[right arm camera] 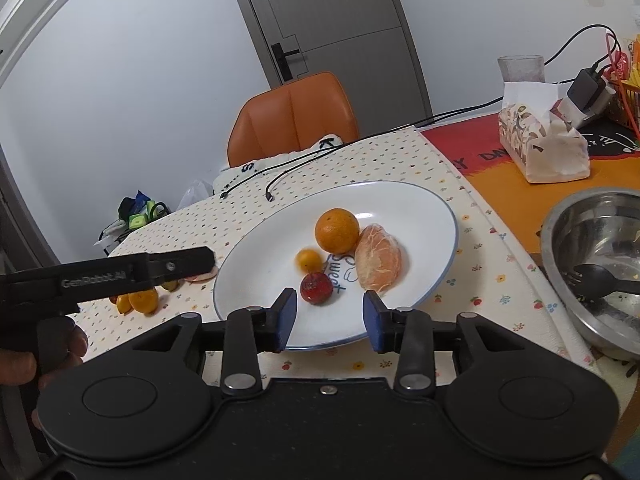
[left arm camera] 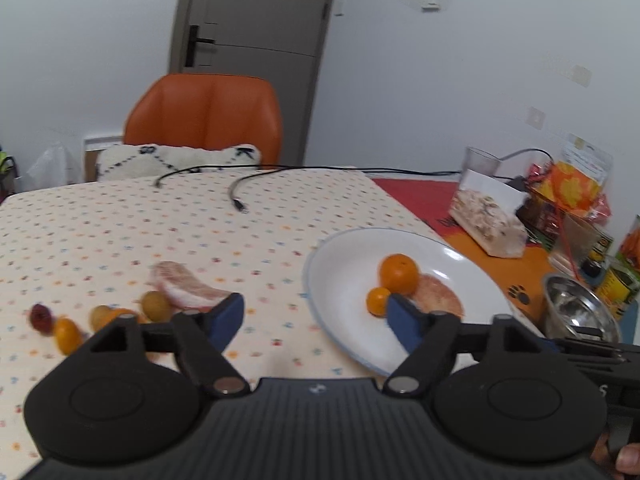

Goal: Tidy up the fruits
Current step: 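Open the right gripper to drop the plum on the plate while the left gripper releases the tangerine, then withdraw both grippers from the plate toward the remaining fruit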

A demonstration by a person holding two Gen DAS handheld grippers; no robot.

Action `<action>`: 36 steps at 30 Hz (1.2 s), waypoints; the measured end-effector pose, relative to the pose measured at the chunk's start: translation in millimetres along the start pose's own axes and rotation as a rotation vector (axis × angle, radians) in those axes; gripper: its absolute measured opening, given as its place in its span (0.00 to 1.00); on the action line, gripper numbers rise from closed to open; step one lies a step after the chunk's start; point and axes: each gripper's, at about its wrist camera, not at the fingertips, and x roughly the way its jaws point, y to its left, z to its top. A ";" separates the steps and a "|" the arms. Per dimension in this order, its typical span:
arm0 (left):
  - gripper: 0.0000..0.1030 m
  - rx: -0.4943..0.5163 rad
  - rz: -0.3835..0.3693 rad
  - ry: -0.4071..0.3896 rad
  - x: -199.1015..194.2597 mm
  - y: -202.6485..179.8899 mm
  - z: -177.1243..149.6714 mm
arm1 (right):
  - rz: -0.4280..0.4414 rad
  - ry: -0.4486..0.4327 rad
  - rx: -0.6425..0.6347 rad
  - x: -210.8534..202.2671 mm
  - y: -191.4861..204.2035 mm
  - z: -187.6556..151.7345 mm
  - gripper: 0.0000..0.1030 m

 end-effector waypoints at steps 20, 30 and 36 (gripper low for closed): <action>0.86 -0.094 0.104 -0.014 -33.6 61.3 -2.3 | 0.054 -0.009 -0.047 11.2 40.4 0.8 0.61; 0.86 -0.106 0.144 -0.058 -56.2 83.8 -3.1 | 0.086 -0.011 -0.070 18.3 59.9 1.4 0.63; 0.86 -0.121 0.178 -0.074 -67.8 100.7 -3.7 | 0.112 -0.008 -0.086 24.5 76.6 3.1 0.63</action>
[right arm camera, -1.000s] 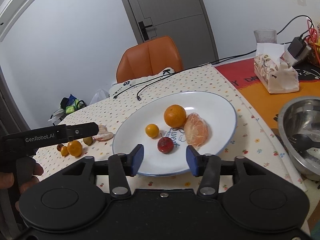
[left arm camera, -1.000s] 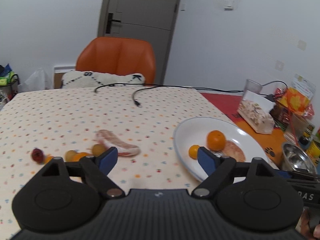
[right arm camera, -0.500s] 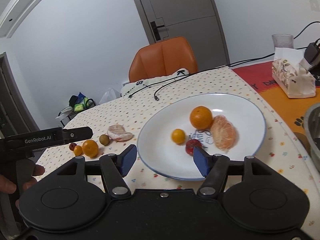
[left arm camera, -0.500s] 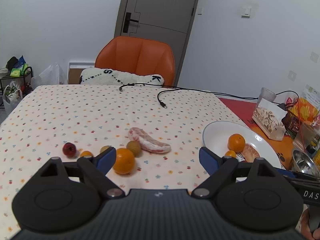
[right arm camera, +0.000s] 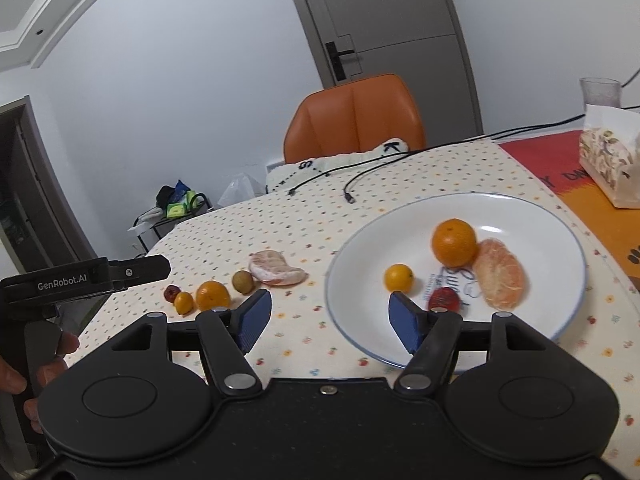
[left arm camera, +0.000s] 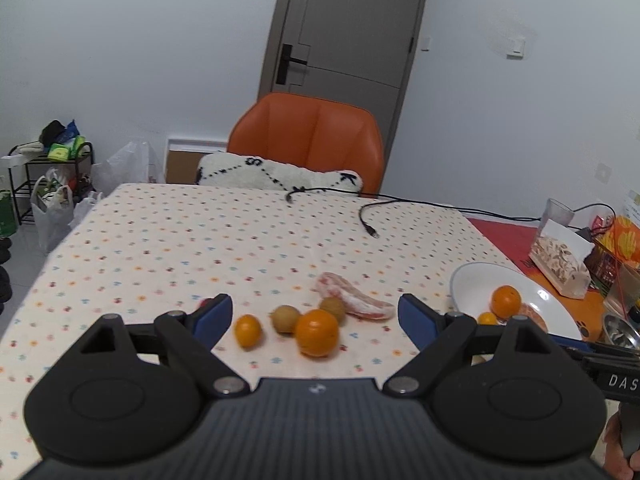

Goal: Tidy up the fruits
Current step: 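Withdraw both grippers from the plate toward the remaining fruit, then grasp a small tangerine with the left gripper while the right gripper grasps a large orange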

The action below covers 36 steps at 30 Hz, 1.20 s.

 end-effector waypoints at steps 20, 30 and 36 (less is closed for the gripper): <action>0.86 -0.028 0.015 0.031 -4.9 41.9 -4.0 | 0.073 0.023 -0.055 28.8 39.3 5.1 0.98; 0.86 -0.031 0.024 0.044 4.6 55.5 -8.2 | 0.099 0.069 -0.072 47.5 53.1 3.3 0.95; 0.82 -0.047 0.023 0.051 14.3 61.7 -9.7 | 0.111 0.101 -0.087 60.0 61.4 1.7 0.83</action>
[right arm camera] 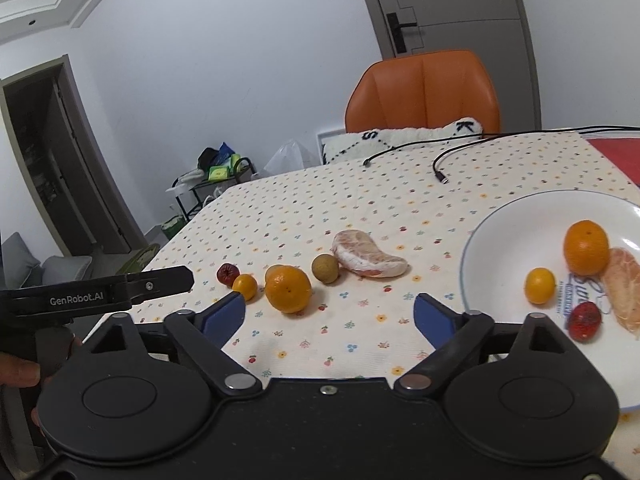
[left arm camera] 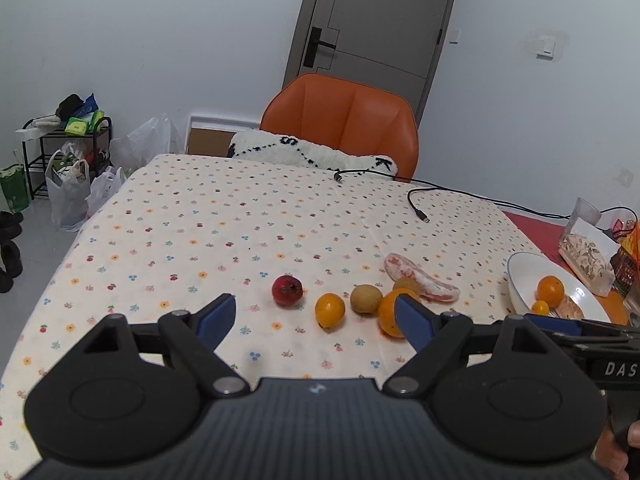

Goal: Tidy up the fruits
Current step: 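Grasp a small tangerine with the left gripper while the right gripper grasps a large orange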

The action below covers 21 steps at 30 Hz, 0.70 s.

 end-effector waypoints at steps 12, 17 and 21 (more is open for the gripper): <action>0.62 -0.022 -0.018 0.026 19.6 7.7 0.0 | 0.030 0.055 -0.013 31.5 12.6 3.4 0.70; 0.56 -0.025 -0.033 0.029 25.9 8.8 2.4 | 0.048 0.077 -0.012 48.7 17.4 6.4 0.64; 0.51 -0.030 -0.044 0.037 31.2 10.2 4.2 | 0.063 0.094 -0.009 60.6 19.8 7.6 0.61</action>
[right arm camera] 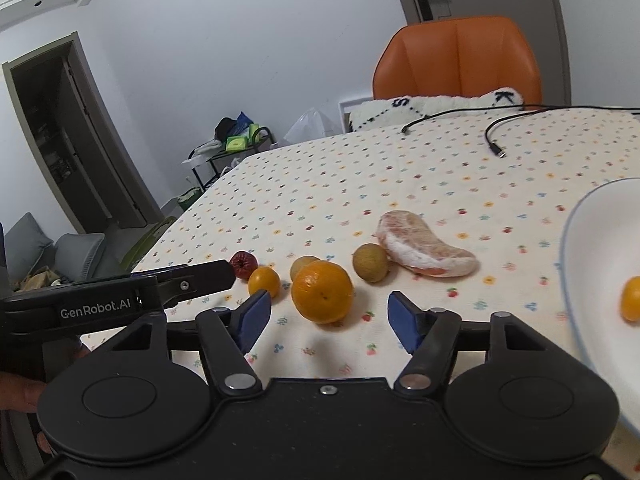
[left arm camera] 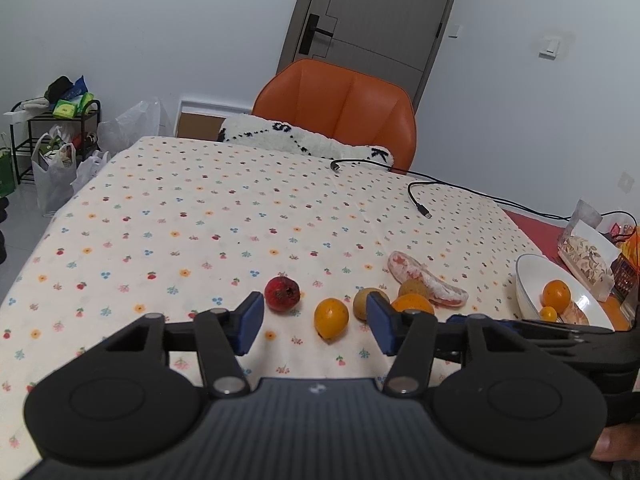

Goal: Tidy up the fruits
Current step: 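Grasp a small tangerine with the left gripper while the right gripper grasps a large orange, then carry the tangerine with the left gripper while the right gripper carries the orange to the plate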

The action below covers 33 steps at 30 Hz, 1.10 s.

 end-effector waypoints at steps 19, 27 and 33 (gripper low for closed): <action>0.31 -0.014 -0.024 0.069 33.1 -5.5 -3.7 | 0.017 0.015 0.002 8.6 -8.8 0.2 0.35; 0.20 -0.003 -0.019 0.055 28.4 -13.1 -5.9 | -0.014 -0.001 0.023 -6.4 -19.8 -3.2 0.35; 0.20 0.001 -0.030 0.035 15.3 -20.2 -6.1 | -0.021 -0.018 0.028 -19.7 -20.9 -6.1 0.35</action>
